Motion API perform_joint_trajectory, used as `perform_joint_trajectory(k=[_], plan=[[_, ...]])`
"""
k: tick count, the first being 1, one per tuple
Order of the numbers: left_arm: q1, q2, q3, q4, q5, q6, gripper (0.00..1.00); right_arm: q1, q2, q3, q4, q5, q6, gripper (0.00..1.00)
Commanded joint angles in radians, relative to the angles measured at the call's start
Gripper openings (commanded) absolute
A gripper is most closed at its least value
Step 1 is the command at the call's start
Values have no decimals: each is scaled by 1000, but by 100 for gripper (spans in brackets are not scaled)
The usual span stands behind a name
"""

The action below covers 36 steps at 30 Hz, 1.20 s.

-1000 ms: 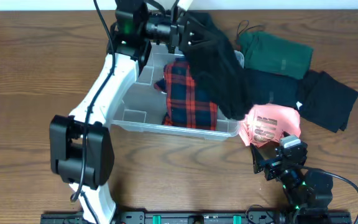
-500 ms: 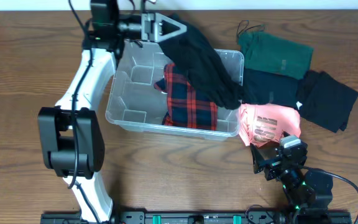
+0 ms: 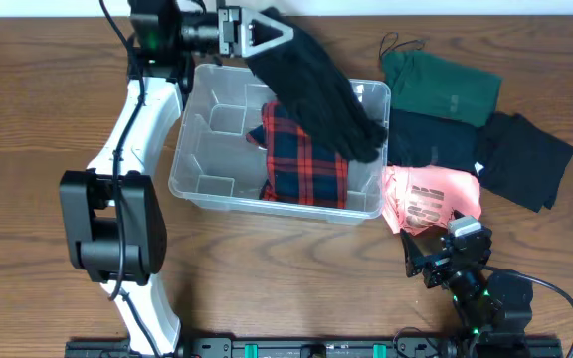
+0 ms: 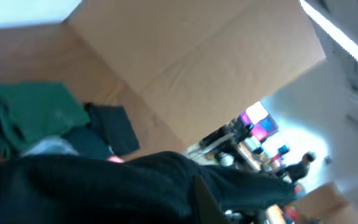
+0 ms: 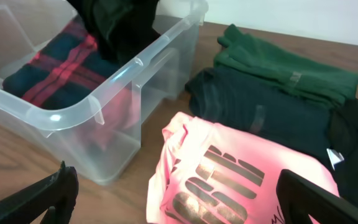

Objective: Pack container
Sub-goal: 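Lift the black garment with the left gripper and carry it over the bin, then lower the black garment onto the plaid shirt and release it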

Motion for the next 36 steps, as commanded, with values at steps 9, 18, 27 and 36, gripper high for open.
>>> perform_joint_trajectory(k=[9,18,27,36], plan=[[-45,-14,95,123,3,13,6,-5,-2,-3,0,-5,-10,99],[-24,-14,79,-69,3,-11,6,-5,-2,-3,0,-5,-10,99],[46,-14,61,-356,-63,-32,6,-5,-2,-3,0,-5,-10,99],[6,-14,61,-552,-368,-79,6,-5,-2,-3,0,-5,-10,99]])
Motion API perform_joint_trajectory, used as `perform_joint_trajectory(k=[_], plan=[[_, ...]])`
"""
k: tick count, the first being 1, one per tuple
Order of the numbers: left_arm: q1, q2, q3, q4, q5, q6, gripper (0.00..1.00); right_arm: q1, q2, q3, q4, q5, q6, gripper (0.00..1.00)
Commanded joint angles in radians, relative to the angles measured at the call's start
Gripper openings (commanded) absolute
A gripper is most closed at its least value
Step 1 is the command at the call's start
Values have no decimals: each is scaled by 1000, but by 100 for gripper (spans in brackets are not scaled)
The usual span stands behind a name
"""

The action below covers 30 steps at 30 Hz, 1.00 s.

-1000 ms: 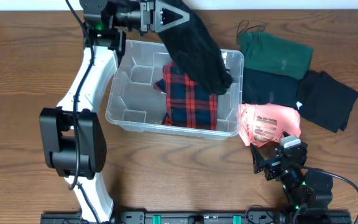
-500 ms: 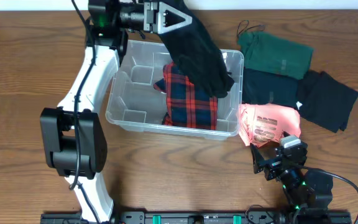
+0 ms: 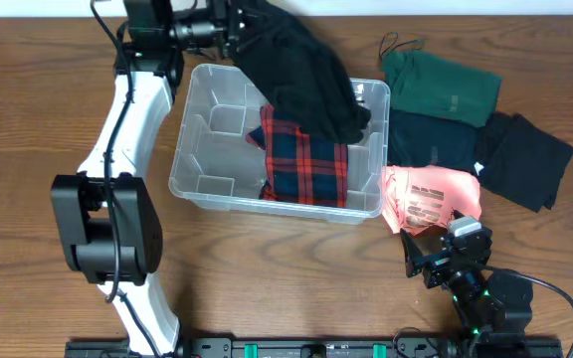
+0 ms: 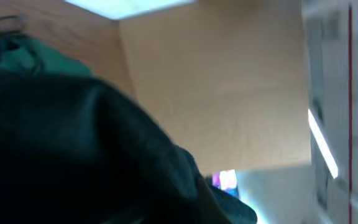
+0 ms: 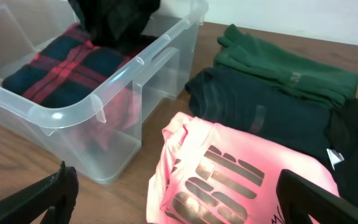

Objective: Pack container
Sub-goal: 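Lower the black garment onto the plaid shirt and release it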

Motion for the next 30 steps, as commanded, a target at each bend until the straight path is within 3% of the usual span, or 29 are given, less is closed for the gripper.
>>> perform_joint_trajectory(k=[1,7,10,15,24,30], plan=[[-29,-14,8,-87,-192,14,6,-5,-2,-3,-1,-5,-10,99],[-87,-14,10,-304,-406,149,6,-5,-2,-3,-1,-5,-10,99],[-117,-19,24,-510,-481,292,6,-5,-2,-3,-1,-5,-10,99],[-143,-77,58,-897,-739,573,6,-5,-2,-3,-1,-5,-10,99],[-173,-290,72,-1096,-916,781,6,-5,-2,-3,-1,-5,-10,99],[-264,-340,70,-1379,-1268,912,6,-5,-2,-3,-1,-5,-10,99]])
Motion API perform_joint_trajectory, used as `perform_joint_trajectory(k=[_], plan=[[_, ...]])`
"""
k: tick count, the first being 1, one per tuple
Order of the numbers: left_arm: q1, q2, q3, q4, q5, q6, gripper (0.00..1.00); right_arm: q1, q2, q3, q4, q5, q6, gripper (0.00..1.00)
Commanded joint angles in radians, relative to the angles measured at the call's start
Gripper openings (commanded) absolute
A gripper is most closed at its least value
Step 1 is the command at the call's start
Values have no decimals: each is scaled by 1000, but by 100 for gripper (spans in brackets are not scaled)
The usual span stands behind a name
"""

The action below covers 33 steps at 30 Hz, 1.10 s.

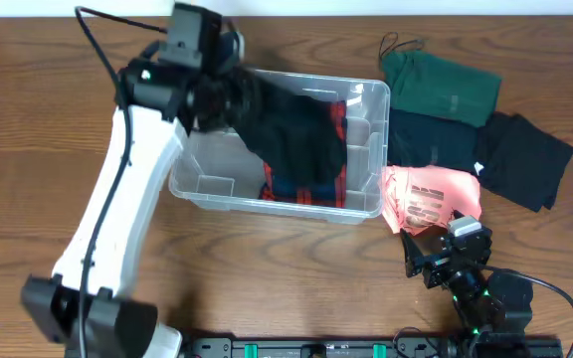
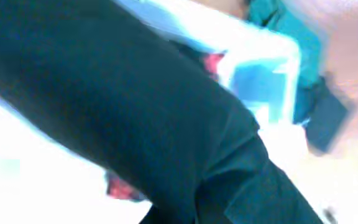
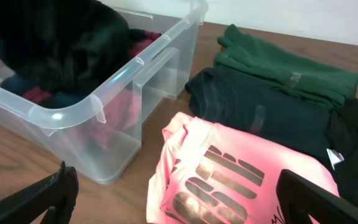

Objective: Pack container
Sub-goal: 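Lower the black garment onto the plaid shirt and release it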

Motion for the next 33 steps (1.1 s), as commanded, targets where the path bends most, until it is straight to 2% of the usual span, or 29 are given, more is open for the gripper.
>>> perform_joint_trajectory(k=[1,3,9,15,19,21,22,28,33], plan=[[-46,11,7,-99,-272,135,6,-5,-2,-3,-1,-5,-10,99],[-59,25,-10,-142,-334,164,6,-5,-2,-3,-1,-5,-10,99],[-63,72,-15,-146,-377,269,6,-5,-2,-3,-1,-5,-10,99],[-62,81,-15,-153,-547,267,7,-5,-2,-3,-1,-5,-10,99],[-62,81,-15,-164,-552,227,11,-5,-2,-3,-1,-5,-10,99],[-61,81,-15,-168,-537,218,17,-5,-2,-3,-1,-5,-10,99],[-61,81,-15,-168,-524,217,23,-5,-2,-3,-1,-5,-10,99],[-59,82,-15,-164,-510,215,40,-5,-2,-3,-1,-5,-10,99],[-29,83,-42,-172,-470,98,49,-5,-2,-3,-1,-5,-10,99]])
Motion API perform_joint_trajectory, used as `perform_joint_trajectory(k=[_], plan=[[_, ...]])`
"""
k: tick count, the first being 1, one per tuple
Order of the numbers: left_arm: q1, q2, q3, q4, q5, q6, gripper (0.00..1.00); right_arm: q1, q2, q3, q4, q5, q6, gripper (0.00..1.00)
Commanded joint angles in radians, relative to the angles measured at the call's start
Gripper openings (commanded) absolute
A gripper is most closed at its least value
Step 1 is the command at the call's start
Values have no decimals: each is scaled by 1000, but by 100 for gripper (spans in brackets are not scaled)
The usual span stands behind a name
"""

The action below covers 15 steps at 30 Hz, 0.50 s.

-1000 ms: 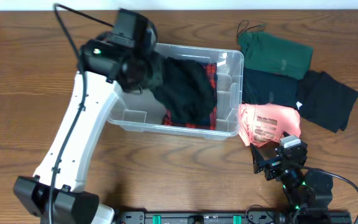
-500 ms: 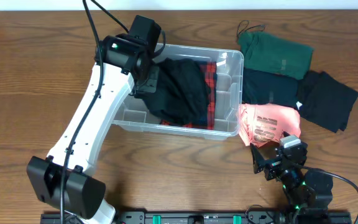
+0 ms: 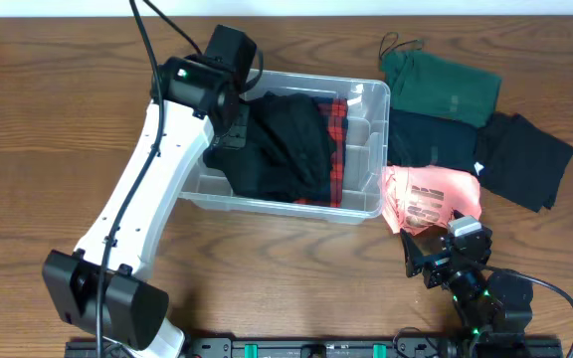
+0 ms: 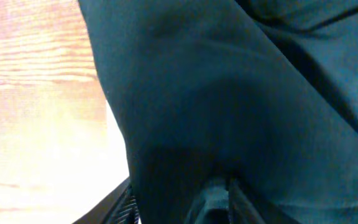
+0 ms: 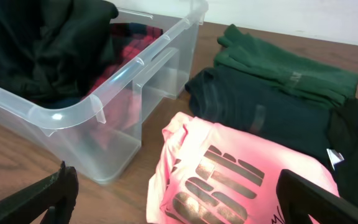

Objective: Pack container
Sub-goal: 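Lower the black garment onto the plaid shirt and release it, then regrasp the black garment with the left gripper and spread it flat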

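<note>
The clear plastic bin [image 3: 267,207] holds a red plaid garment [image 3: 339,149] with a black garment [image 3: 285,147] lying on top of it. My left gripper [image 3: 229,137] reaches down into the bin at the black garment's left side. In the left wrist view the black garment [image 4: 229,93] fills the frame, and the left gripper [image 4: 181,190] has its jaws partly apart with cloth draped between them. My right gripper [image 5: 176,190] is open and empty just in front of the pink printed shirt [image 5: 229,174], near the table's front edge.
Right of the bin lie a green garment [image 3: 441,85], a dark teal one [image 3: 431,139], another black one [image 3: 525,159] and the pink shirt [image 3: 428,197]. The bin's near corner [image 5: 73,115] stands left of the right gripper. The table is brown wood.
The left gripper has gone lower into the bin's left part. The black garment, then hanging across the bin, now lies settled on the plaid one. The left jaws stand wider. The right arm is unchanged.
The left gripper held the black garment above the bin's back edge, trailing over the plaid garment. It stayed there at the second moment, then was over the bin with the cloth hanging inside. Now the garment rests in the bin. The right gripper stayed open by the pink shirt.
</note>
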Motion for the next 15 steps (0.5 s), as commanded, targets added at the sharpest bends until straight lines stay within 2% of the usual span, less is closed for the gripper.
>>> perform_joint_trajectory(k=[1,7,12,15], plan=[[39,8,-41,-3,55,-122,51,-5,-2,-3,-1,-5,-10,99],[137,71,-57,8,209,-150,53,-5,-2,-3,-1,-5,-10,99],[159,96,-57,11,241,-150,53,-5,-2,-3,-1,-5,-10,99],[161,95,-57,15,309,-173,59,-5,-2,-3,-1,-5,-10,99]])
